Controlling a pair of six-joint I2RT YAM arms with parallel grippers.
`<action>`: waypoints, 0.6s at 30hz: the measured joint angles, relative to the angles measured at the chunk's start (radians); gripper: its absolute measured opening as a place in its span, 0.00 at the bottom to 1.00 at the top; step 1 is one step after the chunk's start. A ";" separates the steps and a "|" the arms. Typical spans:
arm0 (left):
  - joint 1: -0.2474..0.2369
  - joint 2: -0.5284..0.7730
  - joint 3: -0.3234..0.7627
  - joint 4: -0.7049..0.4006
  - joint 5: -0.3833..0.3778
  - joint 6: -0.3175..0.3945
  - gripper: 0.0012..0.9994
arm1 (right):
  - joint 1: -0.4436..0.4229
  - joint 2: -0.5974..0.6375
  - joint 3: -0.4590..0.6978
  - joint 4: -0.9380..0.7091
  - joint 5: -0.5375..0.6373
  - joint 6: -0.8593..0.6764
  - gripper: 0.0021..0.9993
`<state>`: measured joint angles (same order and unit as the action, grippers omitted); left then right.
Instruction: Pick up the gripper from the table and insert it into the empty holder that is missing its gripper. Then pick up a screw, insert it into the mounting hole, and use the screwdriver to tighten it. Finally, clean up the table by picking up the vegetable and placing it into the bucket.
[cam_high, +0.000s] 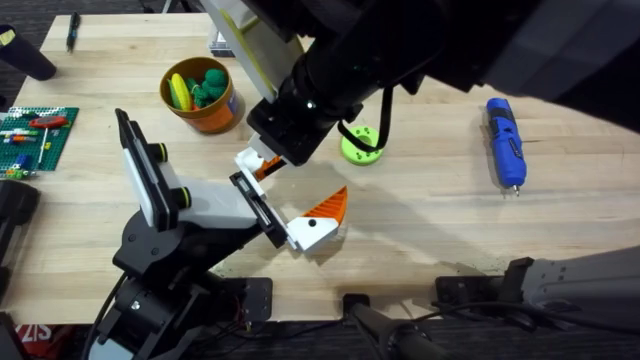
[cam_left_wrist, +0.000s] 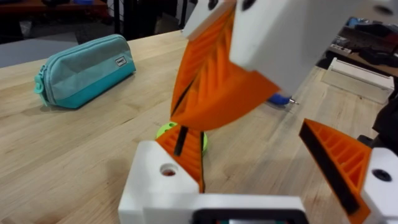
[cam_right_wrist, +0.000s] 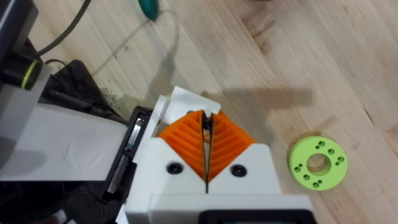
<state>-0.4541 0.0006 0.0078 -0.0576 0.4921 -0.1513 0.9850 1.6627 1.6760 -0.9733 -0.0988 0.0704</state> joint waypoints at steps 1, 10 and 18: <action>0.000 0.000 0.000 0.001 0.001 0.000 0.98 | 0.000 0.000 0.000 -0.003 0.000 0.000 0.01; 0.000 0.000 0.000 0.001 0.000 0.000 0.98 | 0.000 -0.009 0.001 0.043 0.009 -0.002 0.01; 0.000 0.000 0.000 0.001 0.001 0.000 0.98 | -0.001 -0.070 0.022 0.079 0.021 -0.013 0.01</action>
<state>-0.4541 0.0006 0.0078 -0.0563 0.4927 -0.1513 0.9840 1.5926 1.6978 -0.8945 -0.0781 0.0570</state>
